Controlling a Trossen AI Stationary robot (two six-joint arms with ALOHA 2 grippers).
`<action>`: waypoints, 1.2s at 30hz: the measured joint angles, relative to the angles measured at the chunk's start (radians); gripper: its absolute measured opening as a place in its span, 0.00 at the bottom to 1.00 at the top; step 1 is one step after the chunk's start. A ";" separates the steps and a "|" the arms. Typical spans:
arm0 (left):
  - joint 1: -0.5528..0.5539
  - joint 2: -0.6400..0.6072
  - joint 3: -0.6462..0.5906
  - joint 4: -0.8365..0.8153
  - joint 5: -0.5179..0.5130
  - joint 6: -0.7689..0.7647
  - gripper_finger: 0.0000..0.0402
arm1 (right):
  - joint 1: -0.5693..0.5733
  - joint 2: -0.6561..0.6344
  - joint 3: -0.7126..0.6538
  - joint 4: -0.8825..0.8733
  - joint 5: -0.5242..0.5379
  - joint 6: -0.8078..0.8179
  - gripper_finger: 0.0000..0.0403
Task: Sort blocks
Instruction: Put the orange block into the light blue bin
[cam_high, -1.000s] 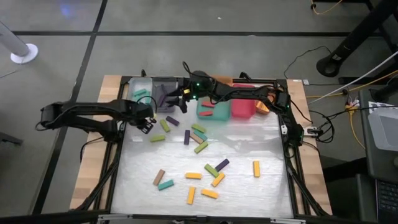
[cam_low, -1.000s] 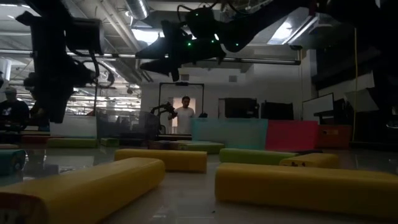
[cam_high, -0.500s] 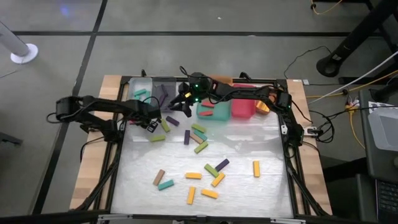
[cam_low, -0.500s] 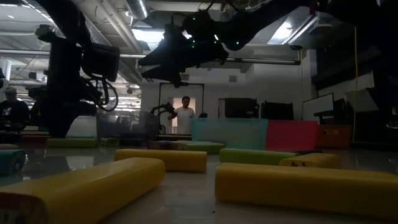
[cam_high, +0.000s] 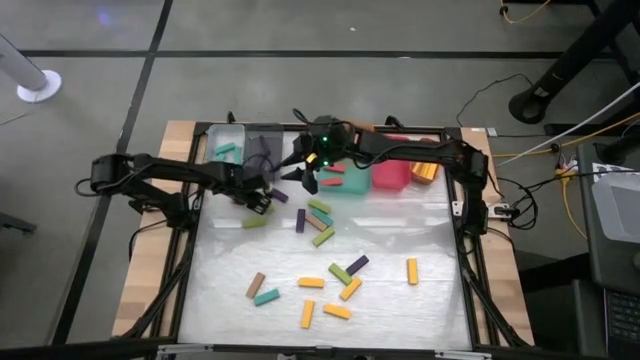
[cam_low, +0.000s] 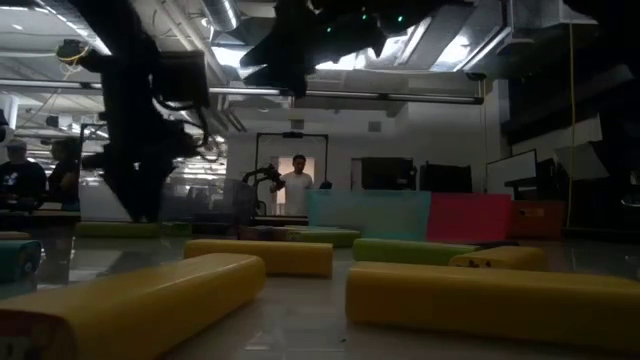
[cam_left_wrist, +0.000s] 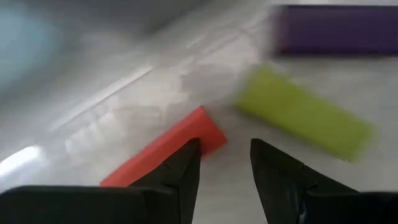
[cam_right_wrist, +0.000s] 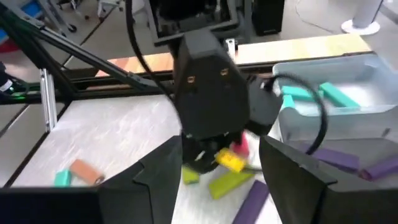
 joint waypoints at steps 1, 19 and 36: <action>-0.005 0.000 0.004 0.011 0.010 0.030 0.32 | 0.000 -0.012 0.000 -0.033 0.005 -0.002 0.53; -0.008 -0.009 0.037 -0.084 -0.012 0.561 0.32 | 0.009 -0.103 0.000 -0.488 0.064 -0.075 0.53; 0.052 -0.011 -0.069 0.074 0.049 0.574 0.32 | 0.230 -0.130 0.000 -0.639 0.205 -0.073 0.53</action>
